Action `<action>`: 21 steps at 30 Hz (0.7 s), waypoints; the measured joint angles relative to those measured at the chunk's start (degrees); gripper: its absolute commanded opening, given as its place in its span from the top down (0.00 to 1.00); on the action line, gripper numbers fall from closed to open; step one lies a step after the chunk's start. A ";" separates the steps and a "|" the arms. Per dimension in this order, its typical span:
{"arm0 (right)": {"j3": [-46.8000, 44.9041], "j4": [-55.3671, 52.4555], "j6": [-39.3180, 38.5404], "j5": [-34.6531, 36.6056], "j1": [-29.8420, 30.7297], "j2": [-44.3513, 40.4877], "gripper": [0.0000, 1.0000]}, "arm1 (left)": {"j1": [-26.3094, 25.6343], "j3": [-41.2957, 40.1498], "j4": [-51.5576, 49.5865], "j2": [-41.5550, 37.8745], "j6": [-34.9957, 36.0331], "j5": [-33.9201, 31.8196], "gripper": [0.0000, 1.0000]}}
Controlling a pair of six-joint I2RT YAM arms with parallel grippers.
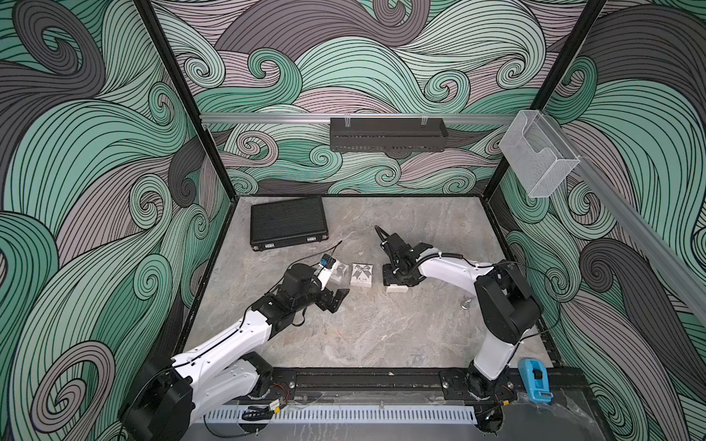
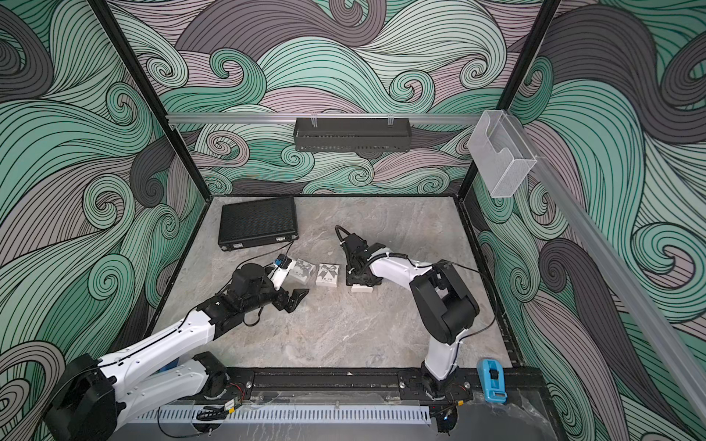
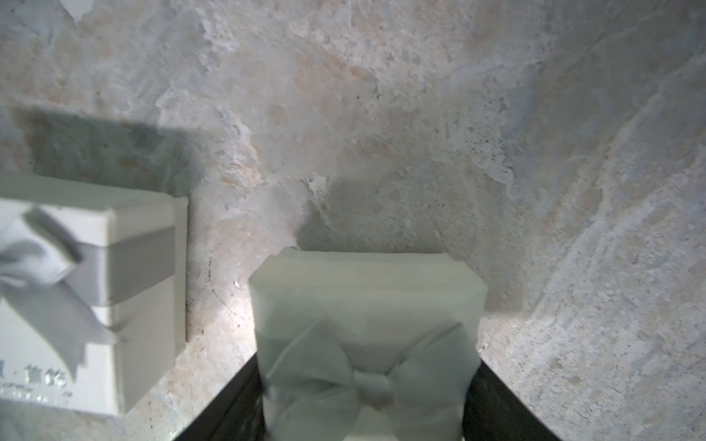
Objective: Take the rings out of the lift-off lid box
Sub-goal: Pick up the jewelry box from the center of the board.
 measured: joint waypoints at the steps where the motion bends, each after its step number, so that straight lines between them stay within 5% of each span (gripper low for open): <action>1: -0.31 -0.11 -0.37 -0.63 -0.39 -0.98 0.29 | 0.00 0.26 0.35 0.79 0.57 0.00 0.02; 9: -3.08 0.79 -2.82 -10.12 -5.03 -11.23 0.28 | 0.00 4.35 4.07 7.19 5.53 1.77 0.01; 21: -7.96 8.07 -1.75 -37.75 -11.69 -17.73 0.27 | 0.00 5.07 9.22 12.41 11.93 9.46 0.01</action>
